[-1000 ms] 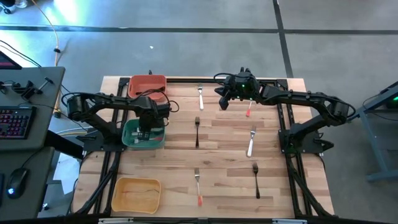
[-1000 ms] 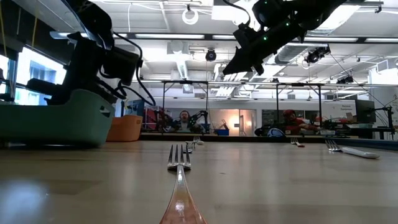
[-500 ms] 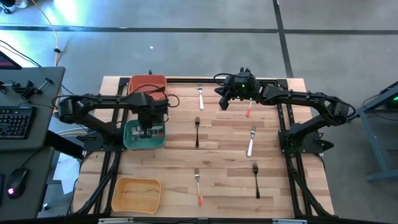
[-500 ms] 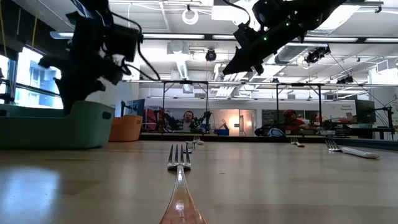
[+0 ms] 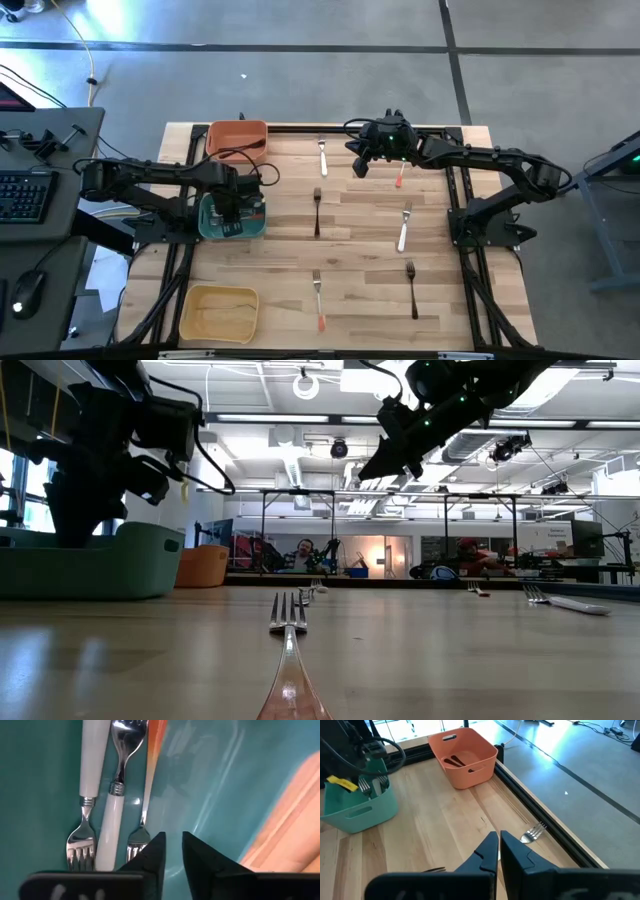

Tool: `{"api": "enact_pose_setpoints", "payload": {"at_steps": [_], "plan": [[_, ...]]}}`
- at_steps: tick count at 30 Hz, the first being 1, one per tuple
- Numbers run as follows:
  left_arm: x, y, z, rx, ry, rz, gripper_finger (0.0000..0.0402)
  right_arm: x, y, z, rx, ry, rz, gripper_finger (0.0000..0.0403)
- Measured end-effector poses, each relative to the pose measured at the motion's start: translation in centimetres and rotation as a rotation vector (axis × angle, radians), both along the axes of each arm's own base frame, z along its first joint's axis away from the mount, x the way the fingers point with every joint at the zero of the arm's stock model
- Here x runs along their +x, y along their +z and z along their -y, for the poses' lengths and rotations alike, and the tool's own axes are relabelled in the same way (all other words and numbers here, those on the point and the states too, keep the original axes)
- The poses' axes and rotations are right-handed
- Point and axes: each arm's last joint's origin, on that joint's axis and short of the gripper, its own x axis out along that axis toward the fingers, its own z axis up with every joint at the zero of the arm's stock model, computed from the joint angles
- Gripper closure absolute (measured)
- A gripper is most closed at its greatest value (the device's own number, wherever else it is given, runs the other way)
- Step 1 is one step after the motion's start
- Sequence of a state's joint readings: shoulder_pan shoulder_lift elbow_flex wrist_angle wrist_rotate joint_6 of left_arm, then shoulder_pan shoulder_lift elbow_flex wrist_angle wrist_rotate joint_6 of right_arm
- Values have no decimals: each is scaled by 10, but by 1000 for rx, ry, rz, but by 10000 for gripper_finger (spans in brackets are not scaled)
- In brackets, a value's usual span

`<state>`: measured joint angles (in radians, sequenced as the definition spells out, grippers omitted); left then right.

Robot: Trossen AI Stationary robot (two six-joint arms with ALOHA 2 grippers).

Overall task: Sort silverware by color (type)
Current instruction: Put the orange fork into the yellow bin

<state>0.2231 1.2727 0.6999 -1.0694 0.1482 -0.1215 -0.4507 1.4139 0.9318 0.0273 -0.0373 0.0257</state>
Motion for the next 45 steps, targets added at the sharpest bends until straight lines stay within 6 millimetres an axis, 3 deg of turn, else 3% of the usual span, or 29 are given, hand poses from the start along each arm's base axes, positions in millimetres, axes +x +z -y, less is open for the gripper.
{"api": "enact_pose_setpoints", "payload": {"at_steps": [7, 17, 23, 31, 38, 45], "plan": [[9, -14, -2, -33, 46, -57, 293, 0, 0, 0, 0, 0, 0, 403], [20, -38, -7, 17, 55, -162, 287, 0, 0, 0, 6, -3, 2, 403], [21, -40, -8, 35, 51, -169, 310, 0, 0, 0, 21, -9, 9, 403], [22, -40, -8, 36, 29, -162, 394, 0, 0, -1, 22, -9, 9, 403], [23, -35, -8, 33, -16, -169, 398, 0, 0, -1, 18, -6, 7, 403], [31, -6, -11, 61, -40, -143, 400, 0, 0, -1, 17, -6, 7, 403]]}}
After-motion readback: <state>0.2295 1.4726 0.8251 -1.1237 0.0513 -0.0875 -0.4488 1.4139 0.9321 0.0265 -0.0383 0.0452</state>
